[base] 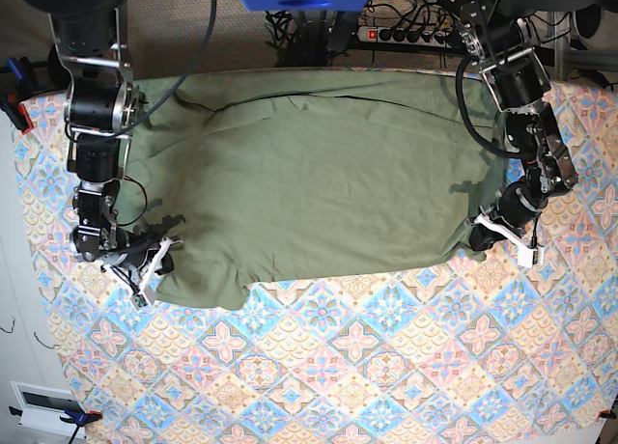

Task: Layout the t-shirt on the table in an organized manner, then fold the t-shirt properly
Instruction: 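Grasp the shirt's side edges with both grippers, then fold the hem half over onto the shoulder half with both grippers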

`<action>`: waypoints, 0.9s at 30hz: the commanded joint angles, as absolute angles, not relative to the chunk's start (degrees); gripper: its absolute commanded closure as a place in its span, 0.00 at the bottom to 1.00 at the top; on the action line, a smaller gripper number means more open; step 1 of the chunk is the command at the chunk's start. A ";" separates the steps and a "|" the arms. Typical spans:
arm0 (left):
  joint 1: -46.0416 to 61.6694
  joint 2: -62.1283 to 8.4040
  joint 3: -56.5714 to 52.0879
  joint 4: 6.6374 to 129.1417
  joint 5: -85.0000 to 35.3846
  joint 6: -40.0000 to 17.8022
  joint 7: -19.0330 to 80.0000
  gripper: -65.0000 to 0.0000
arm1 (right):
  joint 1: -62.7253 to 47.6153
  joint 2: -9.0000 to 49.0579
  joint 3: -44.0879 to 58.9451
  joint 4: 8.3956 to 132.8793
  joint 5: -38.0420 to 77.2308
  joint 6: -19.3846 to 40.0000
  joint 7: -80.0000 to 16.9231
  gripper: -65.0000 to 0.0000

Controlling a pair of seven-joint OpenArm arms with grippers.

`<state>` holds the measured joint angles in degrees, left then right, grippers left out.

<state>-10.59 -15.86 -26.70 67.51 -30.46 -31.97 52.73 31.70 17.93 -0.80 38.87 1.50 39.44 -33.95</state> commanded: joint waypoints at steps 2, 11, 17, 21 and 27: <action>-11.65 -16.57 -26.77 68.53 -32.92 -32.40 51.65 1.00 | 33.19 18.33 1.19 44.53 3.65 40.00 -33.36 0.99; -10.51 -16.84 -26.68 70.20 -36.09 -32.48 51.65 1.00 | 23.87 18.59 6.02 66.59 9.71 40.00 -43.12 0.99; -5.41 -17.01 -24.75 78.02 -37.49 -32.48 51.65 1.00 | 16.57 18.59 10.24 81.45 9.71 40.00 -49.10 0.99; -2.51 -17.01 -24.75 81.19 -37.58 -32.57 51.65 1.00 | 12.88 18.59 12.79 88.48 9.71 40.00 -53.05 0.99; 3.56 -18.15 -24.75 88.31 -38.73 -32.57 51.65 1.00 | 6.20 18.59 18.51 100.62 9.80 40.00 -59.30 0.99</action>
